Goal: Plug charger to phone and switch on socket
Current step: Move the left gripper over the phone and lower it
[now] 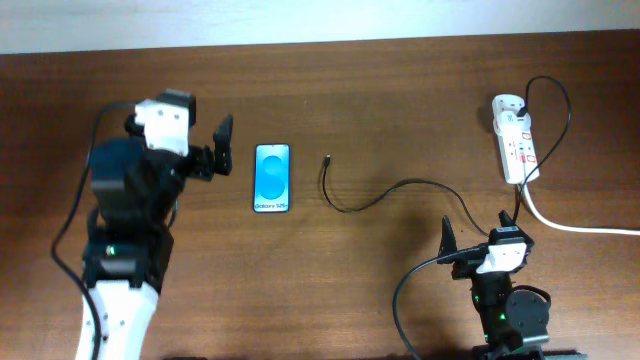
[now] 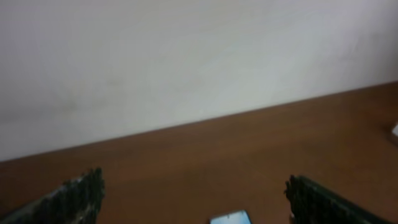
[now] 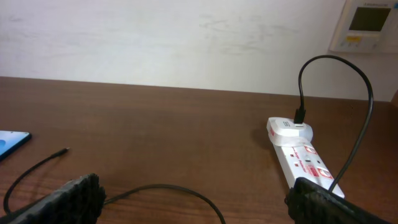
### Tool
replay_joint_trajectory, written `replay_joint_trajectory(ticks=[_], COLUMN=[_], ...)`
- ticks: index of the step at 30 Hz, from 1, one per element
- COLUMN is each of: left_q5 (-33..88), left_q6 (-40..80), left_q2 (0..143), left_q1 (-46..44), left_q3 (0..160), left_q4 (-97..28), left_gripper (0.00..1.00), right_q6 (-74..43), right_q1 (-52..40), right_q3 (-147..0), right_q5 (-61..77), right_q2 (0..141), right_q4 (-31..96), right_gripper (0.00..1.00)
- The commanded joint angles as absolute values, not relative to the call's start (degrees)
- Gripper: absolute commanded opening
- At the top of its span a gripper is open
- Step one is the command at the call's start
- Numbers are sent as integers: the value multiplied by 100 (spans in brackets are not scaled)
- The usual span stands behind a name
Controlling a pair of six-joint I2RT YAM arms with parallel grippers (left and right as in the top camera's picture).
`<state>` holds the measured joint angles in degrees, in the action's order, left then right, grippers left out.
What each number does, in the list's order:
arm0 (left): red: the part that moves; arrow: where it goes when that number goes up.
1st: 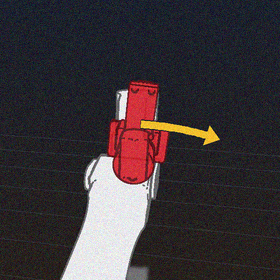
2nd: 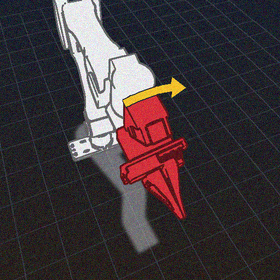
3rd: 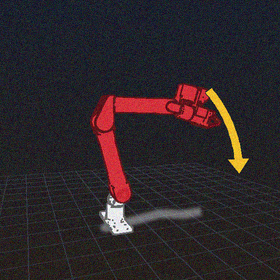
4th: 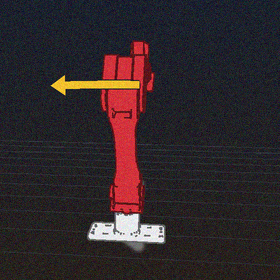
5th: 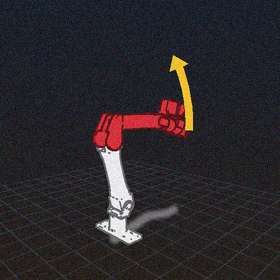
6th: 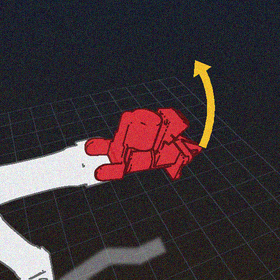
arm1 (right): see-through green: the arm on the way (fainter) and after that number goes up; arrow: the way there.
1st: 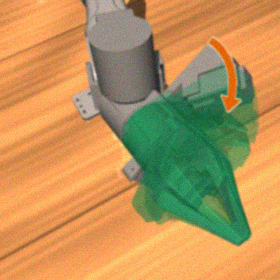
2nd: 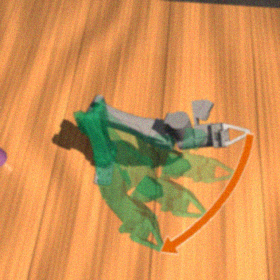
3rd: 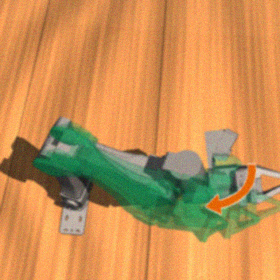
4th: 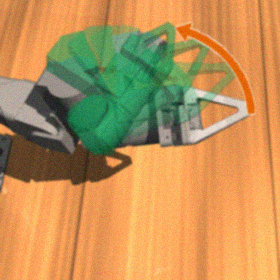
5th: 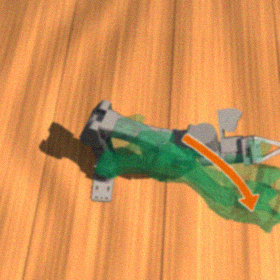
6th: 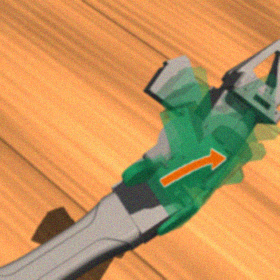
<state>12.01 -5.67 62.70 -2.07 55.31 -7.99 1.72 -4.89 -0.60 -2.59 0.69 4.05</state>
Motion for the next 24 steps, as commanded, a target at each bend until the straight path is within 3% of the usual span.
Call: replay_joint_trajectory(ticks=[1,5,10,12,24], left_q5=[1559,1527,1610,2130,2639], left_q6=[-290,-172,91,86,91], left_q2=[7054,7970,8724,8873,8882], left_q1=[-172,-296,-329,-327,-327], left_q3=[6788,8442,9769,9915,9915], left_q4=[-1601,-3087,-4088,-4130,-5577], left_gripper=[99,99,99,99,99], right_q6=[169,169,169,169,169], right_q1=[-523,-523,-523,-523,-523], right_q3=[-32,-32,-32,-32,-32], right_q5=[-346,-346,-346,-346,-346], right_q2=[40,40,40,40,40], right_q4=[447,447,447,447,447], right_gripper=[98,98,98,98,98])
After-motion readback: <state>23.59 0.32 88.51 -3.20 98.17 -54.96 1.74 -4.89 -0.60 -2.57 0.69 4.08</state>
